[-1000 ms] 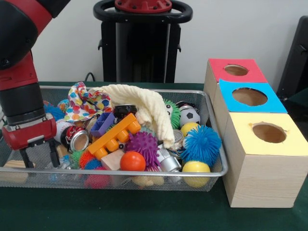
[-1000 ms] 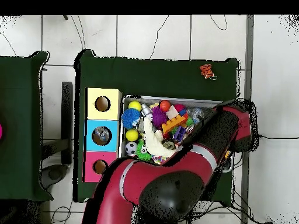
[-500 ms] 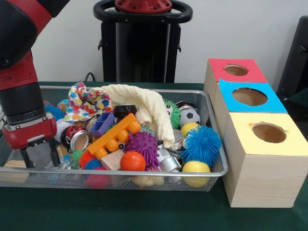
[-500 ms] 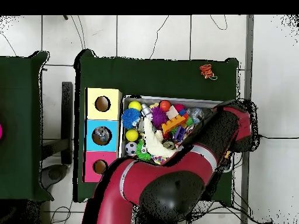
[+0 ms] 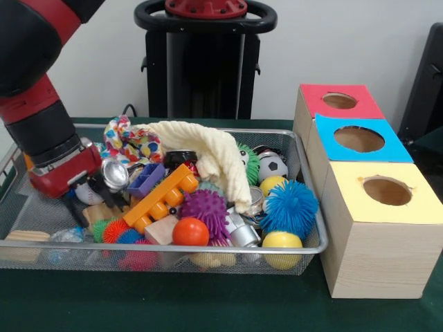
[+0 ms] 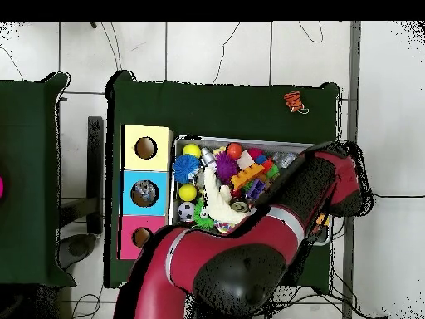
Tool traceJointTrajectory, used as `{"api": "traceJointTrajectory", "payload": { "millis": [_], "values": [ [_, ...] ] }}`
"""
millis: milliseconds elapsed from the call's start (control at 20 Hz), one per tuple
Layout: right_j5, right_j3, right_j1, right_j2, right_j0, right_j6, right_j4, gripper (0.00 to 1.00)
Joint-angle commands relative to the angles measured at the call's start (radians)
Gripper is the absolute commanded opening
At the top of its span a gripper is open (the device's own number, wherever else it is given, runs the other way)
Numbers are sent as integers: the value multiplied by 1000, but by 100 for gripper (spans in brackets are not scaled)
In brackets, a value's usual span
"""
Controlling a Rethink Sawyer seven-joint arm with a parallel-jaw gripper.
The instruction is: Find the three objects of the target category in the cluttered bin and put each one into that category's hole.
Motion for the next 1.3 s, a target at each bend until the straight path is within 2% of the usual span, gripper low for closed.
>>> {"api": "traceJointTrajectory", "payload": {
  "millis": [50,200,350,600,700,900,1100,1200,1300],
  "values": [
    [-237,79,-37,85,11,355,-30,100],
    [-237,78,-66,94,-2,356,11,100],
    [-200,84,-73,99,-12,305,48,100],
    [-18,75,-36,84,-1,223,77,100],
    [97,76,-32,89,-5,169,119,100],
    [239,97,-59,132,-32,35,221,100],
    [376,99,-46,123,-25,26,270,100],
    [406,100,-41,132,-28,12,283,100],
    [406,91,-23,123,-15,71,252,100]
  ]
}}
